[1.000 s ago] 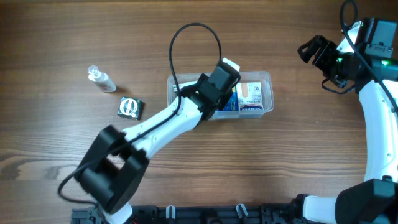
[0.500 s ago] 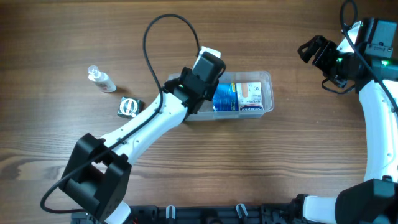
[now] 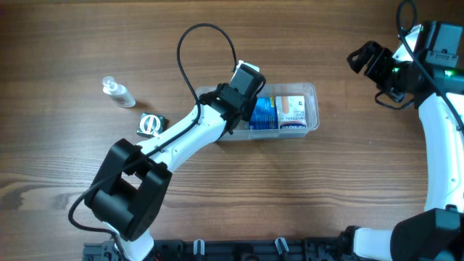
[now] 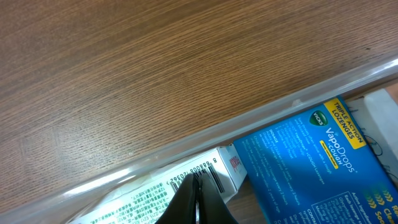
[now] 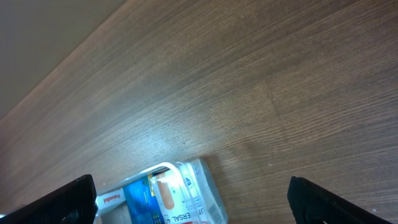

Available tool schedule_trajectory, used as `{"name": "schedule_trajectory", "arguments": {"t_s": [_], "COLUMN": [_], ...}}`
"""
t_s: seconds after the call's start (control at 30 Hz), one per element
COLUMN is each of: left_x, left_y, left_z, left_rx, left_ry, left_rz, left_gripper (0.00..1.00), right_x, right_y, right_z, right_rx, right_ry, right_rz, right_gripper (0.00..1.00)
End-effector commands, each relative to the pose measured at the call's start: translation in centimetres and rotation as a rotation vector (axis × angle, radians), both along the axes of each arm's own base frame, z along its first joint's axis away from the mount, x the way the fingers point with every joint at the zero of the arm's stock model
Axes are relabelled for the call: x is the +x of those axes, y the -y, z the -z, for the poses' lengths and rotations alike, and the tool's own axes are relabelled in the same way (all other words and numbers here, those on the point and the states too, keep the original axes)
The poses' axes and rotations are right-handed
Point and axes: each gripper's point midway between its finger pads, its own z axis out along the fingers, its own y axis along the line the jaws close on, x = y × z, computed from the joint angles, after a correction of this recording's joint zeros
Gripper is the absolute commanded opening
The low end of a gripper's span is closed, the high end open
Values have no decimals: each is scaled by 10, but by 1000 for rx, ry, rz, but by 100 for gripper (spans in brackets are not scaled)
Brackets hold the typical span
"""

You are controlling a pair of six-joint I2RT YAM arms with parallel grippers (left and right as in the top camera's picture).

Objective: Pack container

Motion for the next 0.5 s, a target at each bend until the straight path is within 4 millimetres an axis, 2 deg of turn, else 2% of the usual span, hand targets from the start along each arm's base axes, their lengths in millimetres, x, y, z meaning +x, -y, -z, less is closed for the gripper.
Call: {"name": "schedule_trajectory", "arguments": {"t_s": [0.0,0.3,0.47], "left_x": [-6,-31,-53], "left_y": [3,15,23], "left_z": [14,25,31], "left_rx": [-16,-29,11], "left_ry": [-53,-148,-196], "left_rz": [6,63,104], "left_gripper": [4,4,4], "right_x": [-1,-1,-1], "right_y": [-3,-3,-3], "right_z": [-11,-11,-11], "right_rx": [10,10,10], "right_ry": [30,31,31], "right_rz": [-4,-4,-5], "right_gripper": [100,100,100]}}
